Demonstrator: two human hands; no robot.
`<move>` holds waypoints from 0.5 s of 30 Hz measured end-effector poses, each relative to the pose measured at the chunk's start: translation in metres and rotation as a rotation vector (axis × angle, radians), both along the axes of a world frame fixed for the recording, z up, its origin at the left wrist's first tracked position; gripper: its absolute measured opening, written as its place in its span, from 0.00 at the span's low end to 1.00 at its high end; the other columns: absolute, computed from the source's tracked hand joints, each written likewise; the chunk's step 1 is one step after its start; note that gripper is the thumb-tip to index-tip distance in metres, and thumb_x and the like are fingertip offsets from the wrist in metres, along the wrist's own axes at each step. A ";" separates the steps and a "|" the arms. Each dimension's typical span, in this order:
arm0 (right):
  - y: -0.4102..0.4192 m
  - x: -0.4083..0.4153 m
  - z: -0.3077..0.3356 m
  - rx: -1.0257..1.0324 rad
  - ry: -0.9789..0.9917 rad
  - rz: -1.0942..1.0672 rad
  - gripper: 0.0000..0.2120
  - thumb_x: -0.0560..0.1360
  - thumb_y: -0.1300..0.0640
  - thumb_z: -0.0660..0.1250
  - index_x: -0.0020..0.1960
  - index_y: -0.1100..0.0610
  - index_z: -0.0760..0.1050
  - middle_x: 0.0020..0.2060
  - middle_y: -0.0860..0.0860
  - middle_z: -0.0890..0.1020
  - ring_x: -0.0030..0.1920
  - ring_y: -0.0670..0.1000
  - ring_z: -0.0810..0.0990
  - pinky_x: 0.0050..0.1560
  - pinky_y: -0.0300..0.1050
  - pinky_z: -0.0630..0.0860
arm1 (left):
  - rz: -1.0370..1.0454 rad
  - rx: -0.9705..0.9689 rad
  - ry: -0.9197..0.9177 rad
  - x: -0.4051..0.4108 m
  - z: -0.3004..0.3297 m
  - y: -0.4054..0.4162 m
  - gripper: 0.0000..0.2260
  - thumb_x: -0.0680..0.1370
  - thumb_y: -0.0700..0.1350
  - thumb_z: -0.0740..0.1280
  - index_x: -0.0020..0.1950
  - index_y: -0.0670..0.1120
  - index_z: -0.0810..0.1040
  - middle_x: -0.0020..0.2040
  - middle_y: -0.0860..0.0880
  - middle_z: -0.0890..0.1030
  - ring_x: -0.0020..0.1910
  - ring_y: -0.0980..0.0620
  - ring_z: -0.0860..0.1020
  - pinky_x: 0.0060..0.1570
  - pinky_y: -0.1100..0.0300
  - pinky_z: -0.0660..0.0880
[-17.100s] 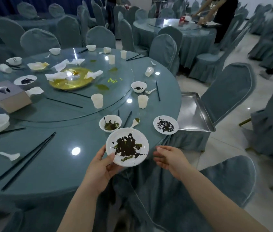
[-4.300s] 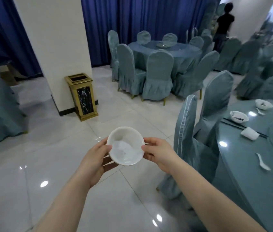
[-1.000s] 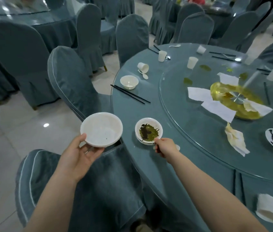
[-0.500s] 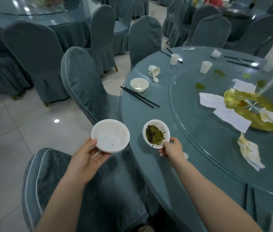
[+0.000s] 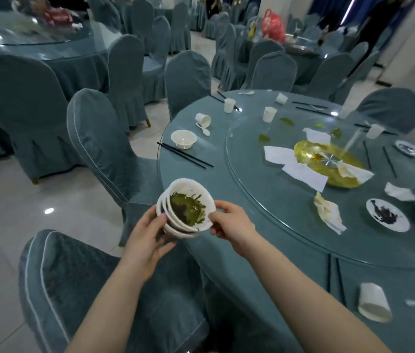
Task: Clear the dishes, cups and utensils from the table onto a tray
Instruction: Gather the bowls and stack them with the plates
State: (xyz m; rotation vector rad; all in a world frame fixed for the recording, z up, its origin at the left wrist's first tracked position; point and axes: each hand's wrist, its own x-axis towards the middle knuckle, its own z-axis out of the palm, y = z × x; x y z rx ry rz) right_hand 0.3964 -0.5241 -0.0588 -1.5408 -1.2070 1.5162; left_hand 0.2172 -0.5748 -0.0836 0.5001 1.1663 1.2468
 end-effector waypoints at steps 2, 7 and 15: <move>-0.010 0.002 0.001 0.011 -0.037 0.001 0.16 0.71 0.64 0.61 0.53 0.50 0.78 0.34 0.50 0.80 0.28 0.48 0.75 0.30 0.39 0.74 | -0.015 0.035 0.012 0.007 0.004 -0.005 0.11 0.79 0.47 0.63 0.61 0.58 0.77 0.54 0.50 0.84 0.51 0.50 0.83 0.46 0.53 0.79; -0.027 0.014 0.002 -0.048 0.046 0.010 0.16 0.72 0.68 0.58 0.55 0.59 0.78 0.43 0.54 0.82 0.35 0.47 0.81 0.36 0.40 0.79 | -0.082 0.041 -0.048 0.018 0.008 -0.014 0.11 0.76 0.57 0.64 0.56 0.57 0.81 0.52 0.49 0.84 0.50 0.50 0.83 0.42 0.50 0.80; -0.028 0.067 -0.011 -0.089 0.113 -0.126 0.11 0.73 0.66 0.62 0.53 0.63 0.79 0.40 0.55 0.82 0.36 0.49 0.80 0.38 0.40 0.78 | -0.272 0.039 0.040 0.055 0.004 0.009 0.12 0.77 0.47 0.67 0.61 0.53 0.77 0.57 0.45 0.81 0.53 0.46 0.81 0.42 0.53 0.80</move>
